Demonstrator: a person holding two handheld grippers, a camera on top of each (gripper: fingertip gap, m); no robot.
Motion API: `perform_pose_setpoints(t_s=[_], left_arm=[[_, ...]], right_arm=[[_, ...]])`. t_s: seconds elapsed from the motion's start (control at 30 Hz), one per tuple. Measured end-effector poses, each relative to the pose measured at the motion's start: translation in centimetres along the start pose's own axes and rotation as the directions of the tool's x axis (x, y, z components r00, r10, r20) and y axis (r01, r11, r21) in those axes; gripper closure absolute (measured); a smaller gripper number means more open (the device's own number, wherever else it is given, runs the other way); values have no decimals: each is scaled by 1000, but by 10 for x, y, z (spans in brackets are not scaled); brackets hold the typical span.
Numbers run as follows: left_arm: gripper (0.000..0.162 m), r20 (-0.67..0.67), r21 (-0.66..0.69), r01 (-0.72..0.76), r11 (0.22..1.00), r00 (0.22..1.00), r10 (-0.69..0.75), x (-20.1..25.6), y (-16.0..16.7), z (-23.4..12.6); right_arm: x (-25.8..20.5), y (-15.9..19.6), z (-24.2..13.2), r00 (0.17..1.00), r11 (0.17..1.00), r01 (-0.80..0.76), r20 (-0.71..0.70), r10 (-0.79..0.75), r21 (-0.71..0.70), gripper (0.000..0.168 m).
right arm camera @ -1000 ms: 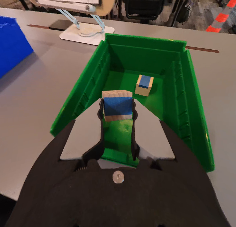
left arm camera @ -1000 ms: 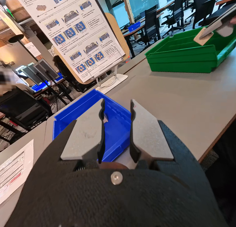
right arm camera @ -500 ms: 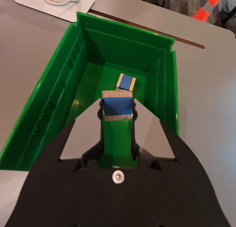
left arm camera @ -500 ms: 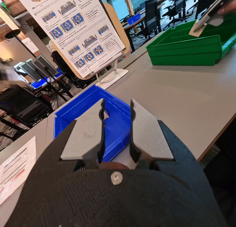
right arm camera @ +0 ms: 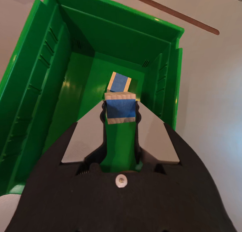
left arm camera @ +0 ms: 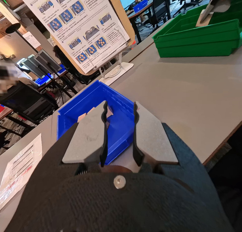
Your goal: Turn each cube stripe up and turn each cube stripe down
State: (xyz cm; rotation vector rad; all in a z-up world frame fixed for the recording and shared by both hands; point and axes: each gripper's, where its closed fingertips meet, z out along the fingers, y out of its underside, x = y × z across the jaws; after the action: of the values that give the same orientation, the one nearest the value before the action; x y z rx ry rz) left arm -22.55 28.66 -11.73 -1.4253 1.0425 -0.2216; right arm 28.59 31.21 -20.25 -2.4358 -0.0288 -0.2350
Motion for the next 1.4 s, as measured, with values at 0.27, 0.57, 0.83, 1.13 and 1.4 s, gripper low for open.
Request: perform_pose_setpoints(t_s=[0.27, 0.57, 0.83, 1.13, 1.4], left_arm=[[124, 10, -28, -17, 999, 1000, 18, 0, 5, 2], [123, 35, -91, 37, 995, 999, -34, -9, 21, 6], [119, 80, -153, 129, 980, 990, -118, -20, 44, 17], [111, 92, -191, 225, 955, 973, -211, -31, 65, 32], [111, -57, -419, 34, 907, 996, -64, -59, 67, 84]], right_arm=[[-4, 36, 36, 1000, 972, -14, 5, 16, -234, 126], [-40, -14, -49, 993, 988, -79, 98, 67, 131, 116], [-185, -1, -164, 886, 868, -117, 446, -128, 482, 131], [-199, -1, -207, 841, 836, -112, 500, -209, 537, 118], [-193, 14, -219, 765, 850, -154, 605, -221, 504, 117]])
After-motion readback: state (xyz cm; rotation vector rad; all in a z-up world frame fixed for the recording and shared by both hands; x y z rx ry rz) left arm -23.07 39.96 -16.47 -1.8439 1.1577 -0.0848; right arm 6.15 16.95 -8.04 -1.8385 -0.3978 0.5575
